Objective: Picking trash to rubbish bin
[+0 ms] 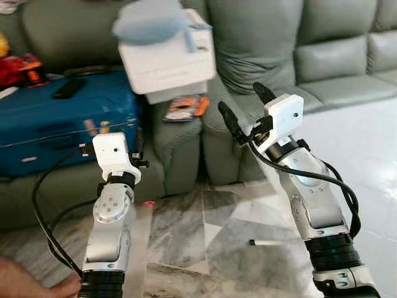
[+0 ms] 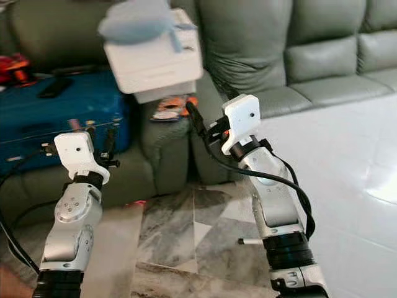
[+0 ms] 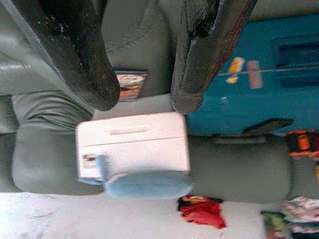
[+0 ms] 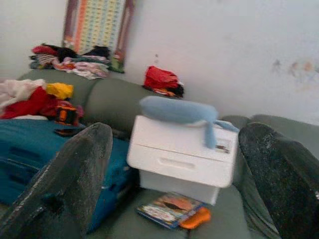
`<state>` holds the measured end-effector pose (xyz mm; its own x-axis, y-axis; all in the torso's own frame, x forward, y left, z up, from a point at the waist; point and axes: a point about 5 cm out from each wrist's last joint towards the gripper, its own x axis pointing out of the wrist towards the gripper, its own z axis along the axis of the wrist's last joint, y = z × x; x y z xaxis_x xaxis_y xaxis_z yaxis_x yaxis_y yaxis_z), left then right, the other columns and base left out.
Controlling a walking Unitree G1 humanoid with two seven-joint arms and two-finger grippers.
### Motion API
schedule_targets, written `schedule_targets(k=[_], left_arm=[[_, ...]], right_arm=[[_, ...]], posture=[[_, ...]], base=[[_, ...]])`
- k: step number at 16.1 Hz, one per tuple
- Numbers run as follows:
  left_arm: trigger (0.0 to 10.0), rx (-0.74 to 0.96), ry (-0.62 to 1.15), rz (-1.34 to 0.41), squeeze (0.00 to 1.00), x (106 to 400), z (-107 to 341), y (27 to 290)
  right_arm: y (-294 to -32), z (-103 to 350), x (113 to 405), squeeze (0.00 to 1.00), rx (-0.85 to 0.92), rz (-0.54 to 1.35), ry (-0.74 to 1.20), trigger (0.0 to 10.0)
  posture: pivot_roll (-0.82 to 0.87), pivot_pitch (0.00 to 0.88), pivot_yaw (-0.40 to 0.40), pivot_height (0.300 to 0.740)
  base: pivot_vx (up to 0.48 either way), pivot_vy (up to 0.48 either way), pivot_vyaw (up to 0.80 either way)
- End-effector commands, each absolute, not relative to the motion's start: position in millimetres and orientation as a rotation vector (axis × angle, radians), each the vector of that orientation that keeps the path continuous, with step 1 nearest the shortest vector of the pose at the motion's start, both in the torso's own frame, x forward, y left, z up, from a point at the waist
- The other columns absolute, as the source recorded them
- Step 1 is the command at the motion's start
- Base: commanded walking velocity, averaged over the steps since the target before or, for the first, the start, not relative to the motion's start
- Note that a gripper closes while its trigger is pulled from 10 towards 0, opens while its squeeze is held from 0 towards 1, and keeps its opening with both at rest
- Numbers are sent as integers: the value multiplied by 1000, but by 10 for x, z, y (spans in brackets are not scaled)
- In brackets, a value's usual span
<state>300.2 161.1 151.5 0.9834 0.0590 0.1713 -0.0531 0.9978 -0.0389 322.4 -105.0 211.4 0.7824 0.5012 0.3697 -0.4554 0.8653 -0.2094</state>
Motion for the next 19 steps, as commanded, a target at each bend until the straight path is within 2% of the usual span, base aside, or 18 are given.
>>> schedule_targets(k=[1,7,17,19], left_arm=[[10000,-31,-159,77,0,3002,1502,1673],[10000,-35,-158,71,0,3005,1503,1667],[10000,-29,-158,82,0,3006,1497,1671],[10000,-7,-184,77,0,3000,1521,1676]], right_arm=[[-974,2152,3208,0,-105,546,-445,10000],[-973,2149,3207,0,-103,545,-444,10000],[-989,2150,3203,0,-103,544,-443,10000],[-991,2151,3201,0,-105,544,-442,10000]], posture=[[-33,54,24,740],[-33,56,24,740],[-39,60,22,740],[-40,61,20,740]], base=[[0,334,0],[0,47,0],[0,480,0],[0,0,0]])
